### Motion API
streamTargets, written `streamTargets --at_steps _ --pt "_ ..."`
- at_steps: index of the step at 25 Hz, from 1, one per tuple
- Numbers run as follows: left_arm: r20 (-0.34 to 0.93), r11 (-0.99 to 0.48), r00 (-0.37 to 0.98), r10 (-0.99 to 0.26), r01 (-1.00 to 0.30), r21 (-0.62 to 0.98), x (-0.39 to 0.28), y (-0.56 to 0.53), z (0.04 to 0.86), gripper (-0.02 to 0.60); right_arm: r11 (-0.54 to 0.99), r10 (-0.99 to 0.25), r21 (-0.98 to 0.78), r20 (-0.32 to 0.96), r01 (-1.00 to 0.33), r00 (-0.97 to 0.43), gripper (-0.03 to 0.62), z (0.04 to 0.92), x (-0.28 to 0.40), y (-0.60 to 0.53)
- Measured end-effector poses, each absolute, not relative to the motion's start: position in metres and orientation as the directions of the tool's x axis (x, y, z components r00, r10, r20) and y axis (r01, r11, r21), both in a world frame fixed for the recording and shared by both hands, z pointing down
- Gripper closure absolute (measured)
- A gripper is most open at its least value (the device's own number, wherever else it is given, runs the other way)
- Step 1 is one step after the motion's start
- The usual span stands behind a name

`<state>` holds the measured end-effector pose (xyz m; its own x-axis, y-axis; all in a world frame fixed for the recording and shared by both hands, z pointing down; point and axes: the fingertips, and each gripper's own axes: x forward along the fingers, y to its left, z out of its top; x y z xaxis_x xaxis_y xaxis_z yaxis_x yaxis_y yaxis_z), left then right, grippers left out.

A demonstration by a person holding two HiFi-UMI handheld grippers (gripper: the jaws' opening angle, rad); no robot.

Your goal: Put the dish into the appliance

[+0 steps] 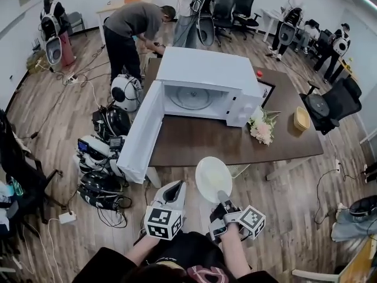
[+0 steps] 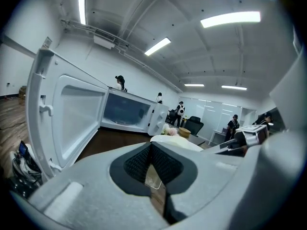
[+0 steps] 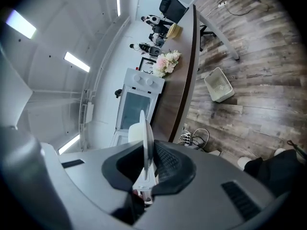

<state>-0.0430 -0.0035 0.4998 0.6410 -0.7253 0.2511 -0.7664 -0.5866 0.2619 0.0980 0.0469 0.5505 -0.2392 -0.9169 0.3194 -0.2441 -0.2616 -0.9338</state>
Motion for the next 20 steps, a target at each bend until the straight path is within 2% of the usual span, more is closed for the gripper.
streamTargets --at_steps 10,20 --pt "0.261 -0.634 0.685 -0.68 -0.729 0.259 -0.051 -0.051 0.506 0.573 -0.309 -0.917 -0.922 0.354 -0.234 -0.185 0.546 0.563 0.083 0.014" --pt "0.291 -0.588 0.639 -0.711 -0.769 0.251 -0.048 -0.085 0.513 0.572 -0.302 -0.903 -0.92 0.36 -0.25 -0.235 0.546 0.564 0.091 -0.033"
